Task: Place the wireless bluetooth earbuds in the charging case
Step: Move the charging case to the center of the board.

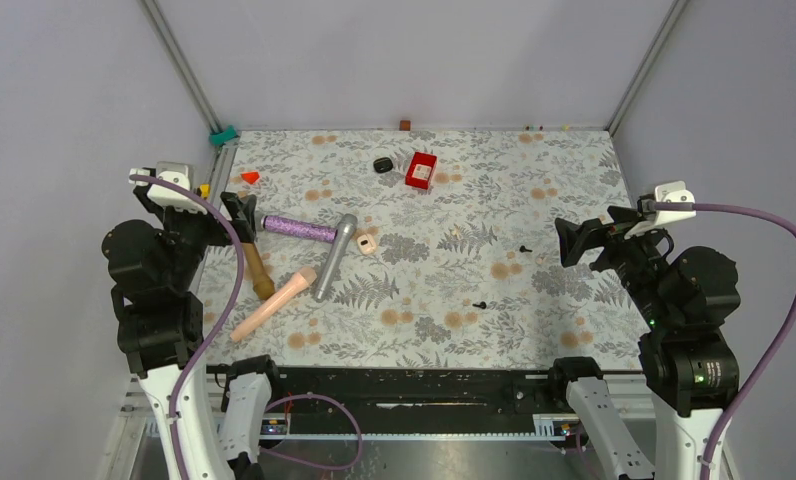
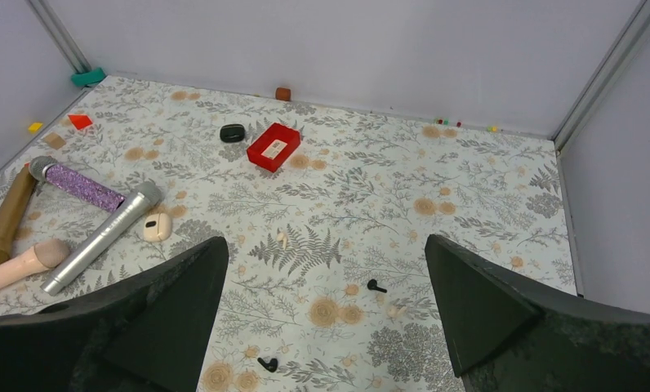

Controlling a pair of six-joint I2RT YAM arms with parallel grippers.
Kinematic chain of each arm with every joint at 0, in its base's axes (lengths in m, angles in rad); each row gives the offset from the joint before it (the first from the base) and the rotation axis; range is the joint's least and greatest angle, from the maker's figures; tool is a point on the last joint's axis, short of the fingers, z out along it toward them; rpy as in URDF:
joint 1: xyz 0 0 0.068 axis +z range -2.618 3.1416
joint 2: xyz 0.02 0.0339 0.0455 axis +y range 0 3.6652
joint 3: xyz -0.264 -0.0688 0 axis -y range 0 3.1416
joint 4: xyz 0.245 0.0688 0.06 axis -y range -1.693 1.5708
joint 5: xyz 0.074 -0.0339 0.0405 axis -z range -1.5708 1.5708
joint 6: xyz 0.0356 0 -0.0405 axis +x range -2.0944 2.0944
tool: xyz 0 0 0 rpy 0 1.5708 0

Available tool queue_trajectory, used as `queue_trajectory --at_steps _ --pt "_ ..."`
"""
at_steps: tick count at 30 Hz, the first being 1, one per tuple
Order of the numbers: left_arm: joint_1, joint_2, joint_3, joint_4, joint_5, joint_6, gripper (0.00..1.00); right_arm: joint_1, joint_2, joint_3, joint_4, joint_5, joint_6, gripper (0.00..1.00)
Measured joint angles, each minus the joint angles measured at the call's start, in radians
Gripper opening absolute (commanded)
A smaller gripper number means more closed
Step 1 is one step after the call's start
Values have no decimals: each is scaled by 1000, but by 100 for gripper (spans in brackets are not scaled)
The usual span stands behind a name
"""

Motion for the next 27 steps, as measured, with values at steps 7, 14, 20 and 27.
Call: queue_trajectory --at_steps 7,14,20,27 --pt "2 0 -1 3 10 -4 99 0 0 -18 8 -3 2 98" --pt "2 10 -7 9 48 2 98 0 0 -66 27 -3 -14 99" --pt "1 61 -1 18 95 16 98 0 9 -67 31 -6 -32 98" --pt "-156 228 99 29 26 45 99 0 9 -55 -10 -153 -55 99"
